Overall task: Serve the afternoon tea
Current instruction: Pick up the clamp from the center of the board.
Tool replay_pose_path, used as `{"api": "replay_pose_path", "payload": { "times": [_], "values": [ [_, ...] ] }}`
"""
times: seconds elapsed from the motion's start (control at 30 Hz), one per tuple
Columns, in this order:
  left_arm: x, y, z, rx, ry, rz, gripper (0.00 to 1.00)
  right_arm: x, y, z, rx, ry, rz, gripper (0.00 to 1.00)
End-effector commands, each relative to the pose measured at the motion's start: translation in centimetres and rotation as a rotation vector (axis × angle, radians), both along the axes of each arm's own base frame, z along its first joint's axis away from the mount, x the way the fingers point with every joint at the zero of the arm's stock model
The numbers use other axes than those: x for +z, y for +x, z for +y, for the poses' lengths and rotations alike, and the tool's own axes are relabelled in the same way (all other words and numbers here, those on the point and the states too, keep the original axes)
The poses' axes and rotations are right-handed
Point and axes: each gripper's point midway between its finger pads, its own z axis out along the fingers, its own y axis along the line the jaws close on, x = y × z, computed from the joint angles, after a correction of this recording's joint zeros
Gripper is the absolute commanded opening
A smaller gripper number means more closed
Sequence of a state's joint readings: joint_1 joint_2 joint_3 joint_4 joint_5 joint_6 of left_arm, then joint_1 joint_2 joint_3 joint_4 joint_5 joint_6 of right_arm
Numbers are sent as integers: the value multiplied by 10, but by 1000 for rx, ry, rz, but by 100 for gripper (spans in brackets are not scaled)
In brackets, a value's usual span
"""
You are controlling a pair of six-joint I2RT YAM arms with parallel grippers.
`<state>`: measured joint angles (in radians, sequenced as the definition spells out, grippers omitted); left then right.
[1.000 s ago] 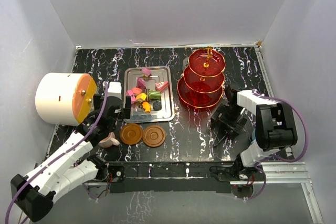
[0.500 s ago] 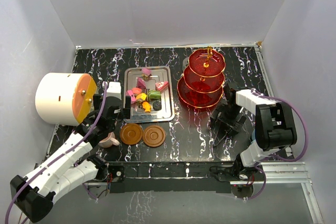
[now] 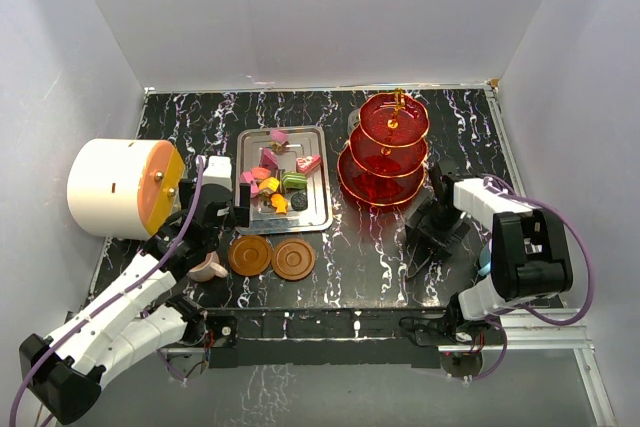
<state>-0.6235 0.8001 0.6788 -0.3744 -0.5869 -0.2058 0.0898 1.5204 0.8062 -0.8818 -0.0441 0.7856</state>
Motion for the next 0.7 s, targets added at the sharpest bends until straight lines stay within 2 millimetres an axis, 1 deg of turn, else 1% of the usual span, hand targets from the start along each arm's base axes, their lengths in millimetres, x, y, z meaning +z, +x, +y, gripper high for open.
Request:
{"api": "replay_pose_path", "payload": {
  "times": [0.0, 0.07, 0.17, 0.3, 0.43, 0.5, 0.67],
  "values": [
    [11, 3, -1, 3, -25, -30, 99, -19, 8, -6, -22, -34, -75, 72],
    [10, 2, -2, -2, -27, -28, 99, -18, 9, -10, -21, -56, -79, 70],
    [11, 2, -1, 0, -26, -30, 99, -19, 11, -11, -5, -61, -71, 68],
    [12, 1, 2, 8, -23, -34, 99, -29, 7, -11, 9, -63, -39, 67],
    [12, 2, 1, 8, -23, -35, 99, -36, 4, -6, 1, -35, -30, 65],
    [11, 1, 1, 7, -22, -31, 99, -37, 5, -6, -4, -31, -42, 62],
    [10, 2, 0, 3, -23, -28, 99, -37, 7, -7, -4, -39, -50, 60]
  ]
}}
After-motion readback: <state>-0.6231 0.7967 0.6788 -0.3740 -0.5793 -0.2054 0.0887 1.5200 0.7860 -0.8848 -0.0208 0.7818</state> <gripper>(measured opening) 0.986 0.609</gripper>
